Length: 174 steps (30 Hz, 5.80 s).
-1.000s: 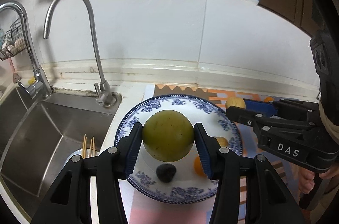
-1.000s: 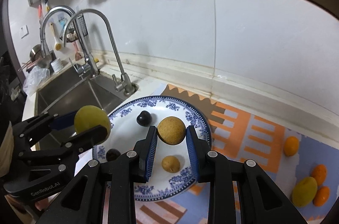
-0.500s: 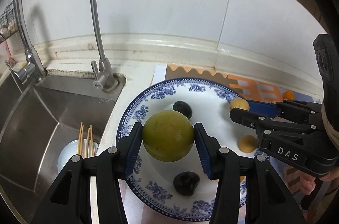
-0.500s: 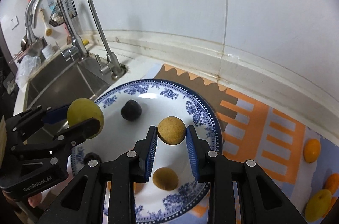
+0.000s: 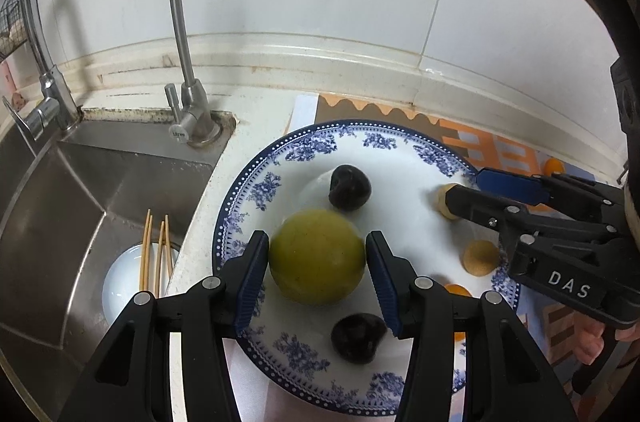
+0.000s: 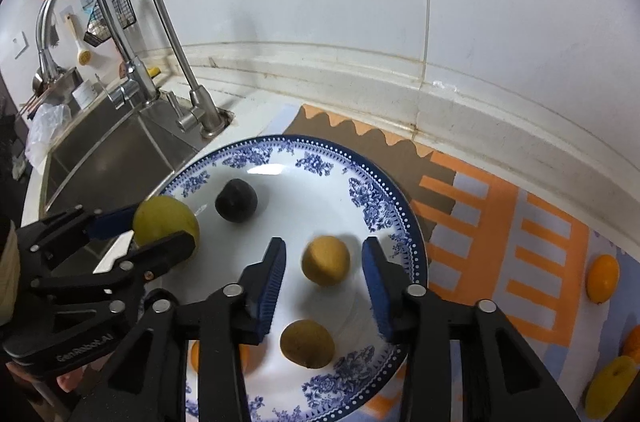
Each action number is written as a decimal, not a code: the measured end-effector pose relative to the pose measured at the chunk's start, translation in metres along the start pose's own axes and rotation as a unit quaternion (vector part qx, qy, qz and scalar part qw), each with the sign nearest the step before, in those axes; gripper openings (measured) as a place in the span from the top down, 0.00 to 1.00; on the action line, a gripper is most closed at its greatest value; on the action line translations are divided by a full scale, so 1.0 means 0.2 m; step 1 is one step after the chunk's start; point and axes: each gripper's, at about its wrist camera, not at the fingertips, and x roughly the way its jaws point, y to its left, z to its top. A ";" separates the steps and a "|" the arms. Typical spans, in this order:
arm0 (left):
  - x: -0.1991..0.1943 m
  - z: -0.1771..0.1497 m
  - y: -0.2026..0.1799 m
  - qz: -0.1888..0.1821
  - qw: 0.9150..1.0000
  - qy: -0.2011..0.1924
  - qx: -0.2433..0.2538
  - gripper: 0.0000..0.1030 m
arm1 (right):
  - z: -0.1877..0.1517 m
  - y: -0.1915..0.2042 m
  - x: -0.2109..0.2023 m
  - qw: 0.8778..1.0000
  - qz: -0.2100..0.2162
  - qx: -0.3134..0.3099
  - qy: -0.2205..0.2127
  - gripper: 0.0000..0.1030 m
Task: Organize fruits
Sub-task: 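Carry the grapefruit and yellow fruit onto the plate and open both tools, then move both open tools over the oranges and yellow fruit on the mat, then grasp the large yellow fruit with the left tool while the right grasps an orange, then carry the yellow fruit and orange onto the plate and open both tools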
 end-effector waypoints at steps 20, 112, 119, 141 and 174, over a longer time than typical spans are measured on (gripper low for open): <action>-0.52 -0.02 -0.26 -0.006 0.992 -0.113 0.062 0.26 | -0.12 -0.01 -0.64 0.993 -0.044 0.029 -0.110 0.49; 0.13 -0.08 -1.57 -0.230 0.915 -0.021 0.332 0.52 | -0.73 -1.17 -0.65 0.986 -0.125 0.112 -0.018 0.60; 0.01 -0.08 -1.49 -0.212 0.926 -0.045 0.310 0.52 | -0.75 -1.08 -0.72 0.984 -0.132 0.117 -0.036 0.60; -0.45 -0.11 -1.04 -0.166 0.958 -0.110 0.206 0.52 | -0.59 -0.56 -1.03 0.984 -0.115 0.079 -0.111 0.60; -0.56 -0.09 -0.33 -0.053 0.985 -0.125 0.106 0.53 | -0.26 0.01 -0.72 0.993 -0.031 0.000 -0.110 0.60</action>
